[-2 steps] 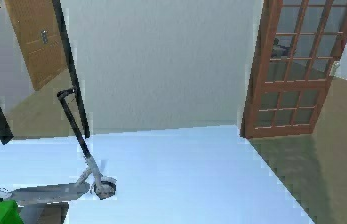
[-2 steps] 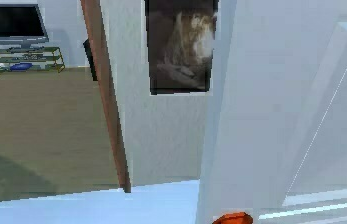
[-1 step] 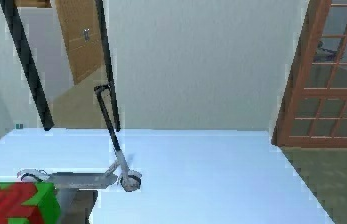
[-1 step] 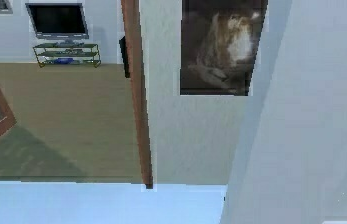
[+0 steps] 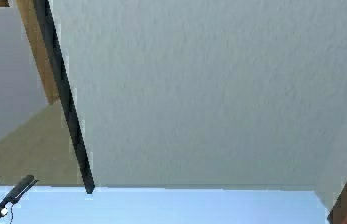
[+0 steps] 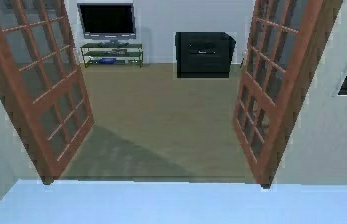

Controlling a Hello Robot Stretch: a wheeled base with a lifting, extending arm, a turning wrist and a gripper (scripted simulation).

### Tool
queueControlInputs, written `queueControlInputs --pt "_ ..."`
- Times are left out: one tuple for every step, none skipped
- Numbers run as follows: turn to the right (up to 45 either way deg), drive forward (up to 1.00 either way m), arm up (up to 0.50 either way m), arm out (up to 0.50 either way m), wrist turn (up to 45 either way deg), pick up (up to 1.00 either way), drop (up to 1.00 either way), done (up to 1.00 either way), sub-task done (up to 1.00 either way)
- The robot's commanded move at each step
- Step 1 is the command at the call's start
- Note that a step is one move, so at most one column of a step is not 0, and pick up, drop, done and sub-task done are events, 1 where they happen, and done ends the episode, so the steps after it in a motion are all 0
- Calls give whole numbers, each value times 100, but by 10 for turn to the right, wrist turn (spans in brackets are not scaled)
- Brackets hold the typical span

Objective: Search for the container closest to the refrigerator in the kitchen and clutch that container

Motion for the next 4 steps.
queueControlInputs --pt "-60 0 0 0 0 0 0 0 0" --pt "0 45 0 0 0 0 0 0 0" --pt "-240 0 0 0 0 0 0 0 0" --pt "0 40 0 0 0 0 0 0 0"
